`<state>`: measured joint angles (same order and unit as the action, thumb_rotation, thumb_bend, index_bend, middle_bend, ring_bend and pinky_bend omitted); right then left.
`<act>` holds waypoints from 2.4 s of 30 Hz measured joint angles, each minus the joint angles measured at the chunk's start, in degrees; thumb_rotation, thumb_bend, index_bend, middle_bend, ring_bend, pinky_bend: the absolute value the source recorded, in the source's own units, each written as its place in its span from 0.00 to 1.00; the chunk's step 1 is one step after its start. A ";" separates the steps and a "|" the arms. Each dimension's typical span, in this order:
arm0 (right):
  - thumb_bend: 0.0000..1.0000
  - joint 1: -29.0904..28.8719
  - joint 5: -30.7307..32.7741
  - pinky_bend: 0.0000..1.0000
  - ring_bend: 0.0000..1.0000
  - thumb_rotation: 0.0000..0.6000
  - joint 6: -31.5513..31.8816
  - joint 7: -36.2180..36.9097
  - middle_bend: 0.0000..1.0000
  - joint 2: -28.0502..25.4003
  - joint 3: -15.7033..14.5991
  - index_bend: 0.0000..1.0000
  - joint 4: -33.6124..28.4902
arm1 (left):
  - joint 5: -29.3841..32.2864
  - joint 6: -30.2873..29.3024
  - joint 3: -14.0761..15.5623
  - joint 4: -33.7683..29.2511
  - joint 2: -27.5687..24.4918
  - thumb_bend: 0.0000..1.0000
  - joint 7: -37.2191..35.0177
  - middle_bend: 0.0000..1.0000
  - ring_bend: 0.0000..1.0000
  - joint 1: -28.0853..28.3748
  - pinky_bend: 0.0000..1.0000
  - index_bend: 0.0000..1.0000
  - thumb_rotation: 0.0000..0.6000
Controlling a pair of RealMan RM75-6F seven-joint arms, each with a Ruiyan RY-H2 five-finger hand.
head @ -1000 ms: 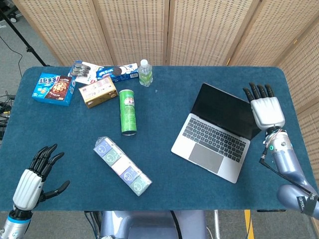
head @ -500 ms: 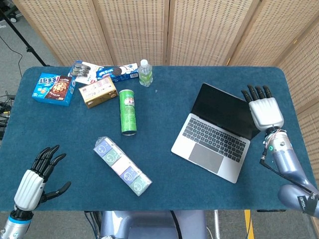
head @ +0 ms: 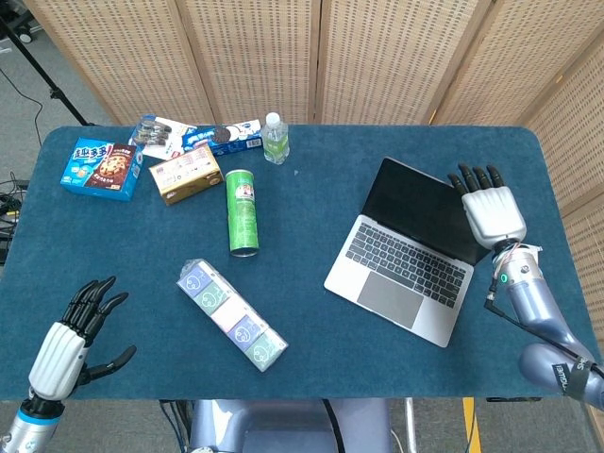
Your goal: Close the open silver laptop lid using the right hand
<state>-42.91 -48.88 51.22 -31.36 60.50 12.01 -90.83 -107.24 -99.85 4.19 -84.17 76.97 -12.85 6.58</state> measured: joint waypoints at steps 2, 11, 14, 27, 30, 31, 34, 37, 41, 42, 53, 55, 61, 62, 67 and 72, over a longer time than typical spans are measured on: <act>0.13 -0.18 0.13 0.00 0.04 1.00 -0.17 0.18 0.03 0.31 -0.22 0.05 0.36 | 0.01 0.01 0.02 0.01 0.00 0.22 0.00 0.00 0.08 0.00 0.08 0.15 1.00; 0.13 -0.39 -0.19 0.06 0.20 1.00 0.12 1.44 0.17 0.70 -0.92 0.13 1.39 | -0.08 0.22 0.18 0.02 -0.02 0.22 0.09 0.00 0.08 0.10 0.08 0.15 1.00; 0.13 -0.34 -0.59 0.08 0.23 1.00 0.30 1.96 0.20 0.33 -1.09 0.15 1.18 | -0.16 0.29 0.27 -0.05 -0.06 0.22 0.17 0.00 0.08 0.13 0.08 0.15 1.00; 0.13 -0.02 -0.47 0.10 0.25 1.00 1.34 1.54 0.21 -0.96 -2.18 0.16 -1.74 | -0.08 0.74 0.43 0.01 -0.01 0.22 0.04 0.00 0.09 0.34 0.08 0.15 1.00; 0.13 0.15 -0.03 0.11 0.25 1.00 2.05 0.81 0.21 -1.45 -2.54 0.16 -3.45 | -0.03 0.74 0.45 0.04 -0.06 0.22 -0.22 0.00 0.09 0.36 0.08 0.15 1.00; 0.13 0.21 0.12 0.11 0.25 1.00 2.33 0.54 0.21 -1.59 -2.65 0.16 -3.97 | -0.03 0.72 0.46 0.05 -0.09 0.22 -0.33 0.00 0.09 0.37 0.08 0.15 1.00; 0.13 0.40 0.55 0.11 0.25 1.00 3.31 -0.32 0.21 -1.93 -3.04 0.16 -5.52 | -0.03 0.64 0.49 0.08 -0.17 0.22 -0.64 0.00 0.09 0.39 0.08 0.15 1.00; 0.13 0.66 0.93 0.11 0.25 1.00 4.33 -1.12 0.21 -2.13 -3.49 0.16 -6.93 | 0.02 0.58 0.51 0.10 -0.28 0.22 -1.10 0.00 0.09 0.42 0.08 0.15 1.00; 0.13 0.88 1.49 0.11 0.25 1.00 5.45 -2.31 0.21 -2.29 -3.99 0.16 -8.73 | 0.06 0.52 0.55 0.11 -0.46 0.22 -1.69 0.00 0.09 0.48 0.08 0.15 1.00; 0.13 0.87 1.77 0.11 0.25 1.00 5.68 -2.72 0.21 -2.33 -4.10 0.16 -9.19 | 0.09 0.51 0.57 0.10 -0.50 0.22 -1.81 0.00 0.09 0.48 0.08 0.15 1.00; 0.13 0.45 4.00 0.11 0.25 1.00 8.50 -7.77 0.19 -2.41 -5.58 0.15 -14.45 | 0.45 0.65 0.72 -0.03 -1.12 0.22 -3.51 0.00 0.09 0.62 0.08 0.15 1.00; 0.13 0.57 4.10 0.11 0.25 1.00 9.61 -8.99 0.19 -2.17 -6.19 0.14 -15.50 | 0.40 0.68 0.81 -0.06 -1.21 0.22 -3.72 0.00 0.09 0.66 0.08 0.15 1.00; 0.13 1.40 4.55 0.11 0.24 1.00 12.30 -11.09 0.18 -1.79 -7.59 0.14 -17.64 | 0.16 0.63 0.98 -0.10 -1.32 0.22 -4.06 0.00 0.09 0.69 0.08 0.15 1.00; 0.13 1.53 4.65 0.11 0.24 1.00 12.60 -11.33 0.18 -1.88 -7.75 0.14 -17.92 | 0.12 0.66 1.00 -0.10 -1.31 0.22 -4.01 0.00 0.09 0.71 0.08 0.15 1.00; 0.13 1.98 4.99 0.11 0.24 1.00 14.00 -12.33 0.18 -2.82 -8.14 0.13 -19.60 | -0.10 0.80 1.13 -0.23 -1.23 0.22 -3.69 0.00 0.09 0.75 0.08 0.15 1.00; 0.13 2.02 5.09 0.11 0.24 1.00 14.62 -12.93 0.18 -3.93 -8.07 0.13 -21.03 | -0.16 0.83 1.15 -0.23 -1.16 0.22 -3.49 0.00 0.09 0.77 0.08 0.15 1.00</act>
<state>-40.89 -43.79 65.84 -44.29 56.56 3.94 -111.86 -107.40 -99.02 5.35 -84.40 75.81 -16.34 7.35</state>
